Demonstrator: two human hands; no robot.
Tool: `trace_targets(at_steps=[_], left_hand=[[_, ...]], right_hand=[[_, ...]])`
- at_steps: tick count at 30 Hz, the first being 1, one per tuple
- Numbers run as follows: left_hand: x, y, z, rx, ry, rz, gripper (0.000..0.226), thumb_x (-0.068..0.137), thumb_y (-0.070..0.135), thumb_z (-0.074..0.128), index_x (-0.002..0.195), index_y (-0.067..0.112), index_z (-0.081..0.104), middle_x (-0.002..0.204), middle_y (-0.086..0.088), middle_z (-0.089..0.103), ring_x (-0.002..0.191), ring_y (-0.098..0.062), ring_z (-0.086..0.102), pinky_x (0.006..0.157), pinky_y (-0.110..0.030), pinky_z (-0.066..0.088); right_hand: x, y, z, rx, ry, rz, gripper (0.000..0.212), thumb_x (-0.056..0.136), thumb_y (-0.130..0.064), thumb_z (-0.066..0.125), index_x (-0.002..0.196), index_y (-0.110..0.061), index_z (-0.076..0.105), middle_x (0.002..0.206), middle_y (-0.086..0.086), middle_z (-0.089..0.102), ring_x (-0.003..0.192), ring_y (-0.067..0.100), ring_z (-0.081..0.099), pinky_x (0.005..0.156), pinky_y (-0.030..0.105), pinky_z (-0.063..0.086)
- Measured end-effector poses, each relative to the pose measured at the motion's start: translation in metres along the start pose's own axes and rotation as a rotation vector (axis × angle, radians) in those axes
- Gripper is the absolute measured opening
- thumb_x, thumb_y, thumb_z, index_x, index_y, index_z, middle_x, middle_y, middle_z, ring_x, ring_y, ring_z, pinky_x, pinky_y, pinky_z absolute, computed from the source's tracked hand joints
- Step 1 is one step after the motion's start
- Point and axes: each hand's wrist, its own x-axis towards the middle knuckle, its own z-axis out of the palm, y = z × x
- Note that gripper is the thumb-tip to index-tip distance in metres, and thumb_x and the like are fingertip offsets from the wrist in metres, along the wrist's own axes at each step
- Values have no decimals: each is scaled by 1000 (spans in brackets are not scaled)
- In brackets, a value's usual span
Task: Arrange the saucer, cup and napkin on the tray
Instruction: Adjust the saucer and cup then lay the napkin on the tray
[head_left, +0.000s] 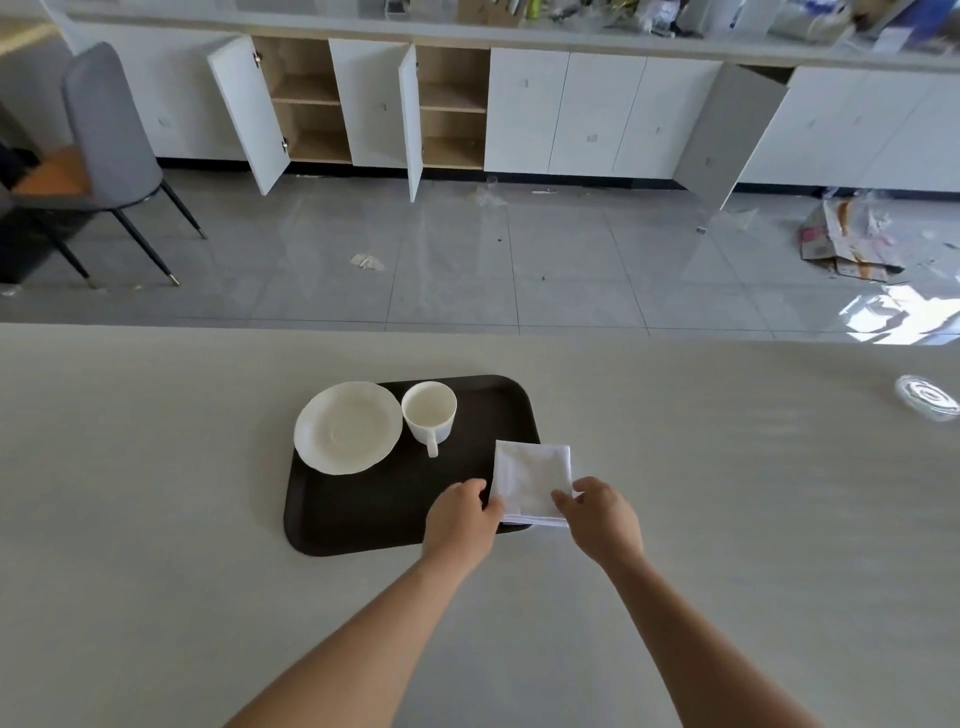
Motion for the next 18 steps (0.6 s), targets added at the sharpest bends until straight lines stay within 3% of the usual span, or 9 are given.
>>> trace_targets(at_steps=[2,5,8,12,18], left_hand=[[2,6,7,7,-10,-12,26,90,32,52,70,15,48,66,0,47,70,-24,48,57,-36,31],[6,10,13,-28,44,-47,21,85,30,59,75,12,56,66,3,52,64,-18,49,50,-28,29],[9,10,16,-82,80,-90,12,82,24,63,86,14,65,75,3,63,69,-15,57,52,-24,35],[12,6,15,-168,130,-171,17,83,22,64,98,17,69,87,2,71,80,-16,63,60,-23,39],[29,7,9,-227,150,-276,24,84,21,67,107,15,69,99,1,73,91,-17,66,71,-23,45]], right_hand=[[1,-3,3,14,-8,-8,25,91,-33,57,104,-14,66,92,1,70,83,25,63,64,29,41],[2,-7,4,39,32,-25,15,88,-25,58,94,-14,66,77,-2,64,70,23,58,58,29,39],[5,-13,4,34,70,-84,9,85,-19,60,87,-13,66,75,2,66,69,24,59,55,29,38],[14,-23,5,34,76,-129,5,82,-15,61,81,-12,66,70,2,63,67,25,57,54,29,39],[33,-40,9,57,80,-126,9,83,-18,62,88,-17,69,74,0,67,70,23,59,59,28,41]])
